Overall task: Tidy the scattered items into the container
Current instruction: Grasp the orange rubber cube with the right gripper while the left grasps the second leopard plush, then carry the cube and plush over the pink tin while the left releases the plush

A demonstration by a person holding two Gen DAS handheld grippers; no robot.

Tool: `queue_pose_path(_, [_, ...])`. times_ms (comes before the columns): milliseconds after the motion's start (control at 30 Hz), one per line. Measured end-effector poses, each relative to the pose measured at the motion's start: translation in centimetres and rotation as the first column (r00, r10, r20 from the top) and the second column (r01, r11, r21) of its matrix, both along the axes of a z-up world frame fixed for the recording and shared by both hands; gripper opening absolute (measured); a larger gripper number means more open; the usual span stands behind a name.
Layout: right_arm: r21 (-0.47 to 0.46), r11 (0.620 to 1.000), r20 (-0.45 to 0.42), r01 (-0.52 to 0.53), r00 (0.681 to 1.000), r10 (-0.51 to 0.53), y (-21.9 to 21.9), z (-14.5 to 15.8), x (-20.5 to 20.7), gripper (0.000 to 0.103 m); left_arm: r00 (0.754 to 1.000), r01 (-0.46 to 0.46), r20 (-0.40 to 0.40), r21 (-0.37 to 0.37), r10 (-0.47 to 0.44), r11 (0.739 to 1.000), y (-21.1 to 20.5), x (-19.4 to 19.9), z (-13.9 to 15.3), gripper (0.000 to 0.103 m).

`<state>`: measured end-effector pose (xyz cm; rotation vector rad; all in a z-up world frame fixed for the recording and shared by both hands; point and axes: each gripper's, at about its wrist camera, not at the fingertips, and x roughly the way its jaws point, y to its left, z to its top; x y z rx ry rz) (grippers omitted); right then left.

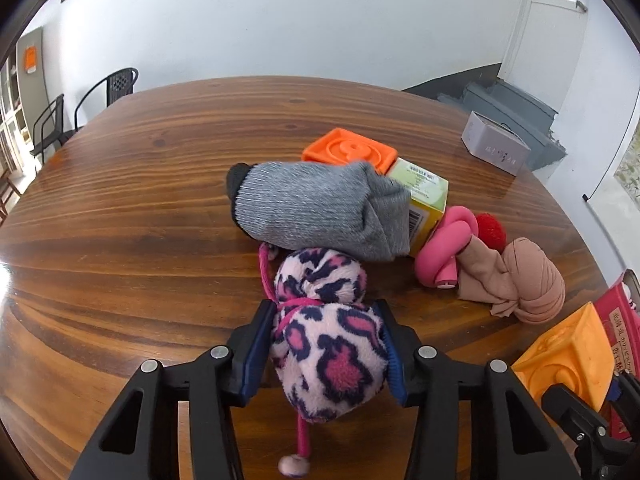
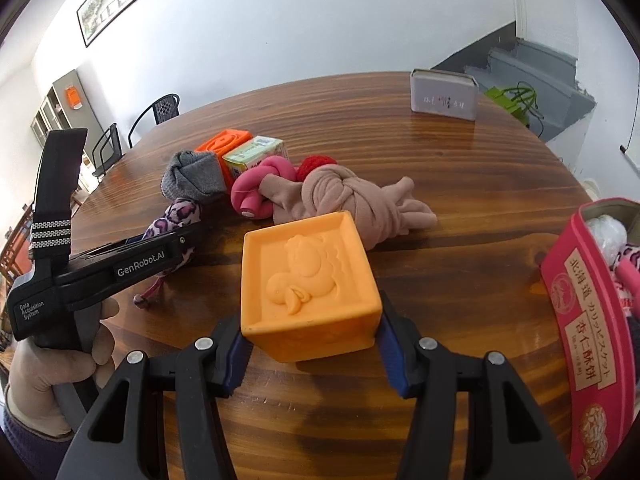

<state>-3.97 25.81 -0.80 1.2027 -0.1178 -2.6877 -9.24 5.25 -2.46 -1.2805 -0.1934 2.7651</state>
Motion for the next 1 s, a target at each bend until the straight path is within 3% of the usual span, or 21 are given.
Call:
queue_pose_path(533, [-0.052,0.999,-0.078,0.015,0.997,-0.019,0.7,2.0,1.1,0.059,0.989,0.078,-0.126,0.044,-0.072,0.996,1.2,4.2,4.7,0.047])
queue_pose_path(1000, [-0.125,0.985,-0.182,0.120,0.973,-0.141,4.5,4.5,4.1,0.059,0.969,0.137,-0.219,0.097,-0.113,0.986,3.4,7.5,8.6,0.047])
